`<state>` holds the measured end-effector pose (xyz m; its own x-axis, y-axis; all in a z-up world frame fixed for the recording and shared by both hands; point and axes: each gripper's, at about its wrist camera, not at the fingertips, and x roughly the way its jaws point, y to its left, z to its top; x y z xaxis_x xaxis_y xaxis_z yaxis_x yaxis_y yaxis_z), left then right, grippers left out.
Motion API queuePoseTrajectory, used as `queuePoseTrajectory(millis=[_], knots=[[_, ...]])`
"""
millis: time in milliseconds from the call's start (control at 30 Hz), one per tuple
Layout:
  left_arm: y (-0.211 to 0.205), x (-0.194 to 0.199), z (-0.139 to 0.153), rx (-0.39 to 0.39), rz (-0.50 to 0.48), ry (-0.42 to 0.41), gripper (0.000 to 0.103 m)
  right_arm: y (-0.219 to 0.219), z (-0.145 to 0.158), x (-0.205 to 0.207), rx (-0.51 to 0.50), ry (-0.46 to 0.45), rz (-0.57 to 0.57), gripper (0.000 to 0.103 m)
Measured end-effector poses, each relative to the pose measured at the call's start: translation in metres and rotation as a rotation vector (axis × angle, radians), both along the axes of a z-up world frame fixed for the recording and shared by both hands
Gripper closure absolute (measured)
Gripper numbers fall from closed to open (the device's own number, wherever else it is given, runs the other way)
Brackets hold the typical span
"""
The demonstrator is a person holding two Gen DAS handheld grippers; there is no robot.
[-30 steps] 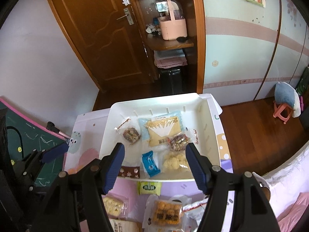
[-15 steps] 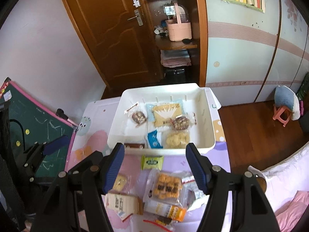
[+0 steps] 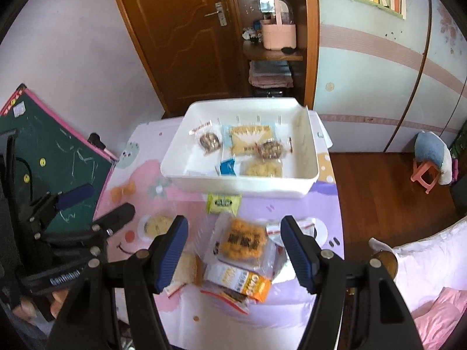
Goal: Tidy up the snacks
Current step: 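Withdraw both tools from the tray back over the snack pile, then grasp the beige soda-cracker bag with the left tool while the right tool grasps a thin wrapper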
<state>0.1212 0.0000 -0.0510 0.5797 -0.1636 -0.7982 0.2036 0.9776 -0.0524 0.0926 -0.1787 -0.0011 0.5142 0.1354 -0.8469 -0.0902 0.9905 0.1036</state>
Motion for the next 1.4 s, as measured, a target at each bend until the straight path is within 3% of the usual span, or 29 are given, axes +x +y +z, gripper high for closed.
queuePoseTrajectory(millis=[300,633,900,1000,1133,1233,1300,1400], knots=[[0.016,-0.017,-0.072,0.05,-0.044,0.091,0.017,0.004,-0.065,-0.037,-0.01,0.074,0.144,0.037],[0.025,-0.023,-0.15,0.221,-0.302,0.155,0.017,0.032,-0.133,-0.065,-0.14,0.128,0.297,0.037],[0.009,-0.014,-0.183,0.308,-0.508,0.199,0.017,0.049,-0.16,-0.059,-0.268,0.093,0.366,0.037],[-0.001,-0.013,-0.193,0.34,-0.579,0.219,0.017,0.053,-0.169,-0.058,-0.295,0.102,0.394,0.045],[-0.004,-0.006,-0.195,0.307,-0.609,0.241,0.017,0.054,-0.182,-0.056,-0.322,0.134,0.402,0.066],[-0.002,0.001,-0.194,0.255,-0.61,0.272,0.025,0.05,-0.188,-0.055,-0.294,0.161,0.387,0.082],[0.0,0.004,-0.192,0.231,-0.608,0.278,0.038,0.047,-0.187,-0.056,-0.268,0.165,0.373,0.083],[0.002,0.003,-0.189,0.223,-0.593,0.267,0.045,0.046,-0.186,-0.056,-0.223,0.177,0.36,0.087]])
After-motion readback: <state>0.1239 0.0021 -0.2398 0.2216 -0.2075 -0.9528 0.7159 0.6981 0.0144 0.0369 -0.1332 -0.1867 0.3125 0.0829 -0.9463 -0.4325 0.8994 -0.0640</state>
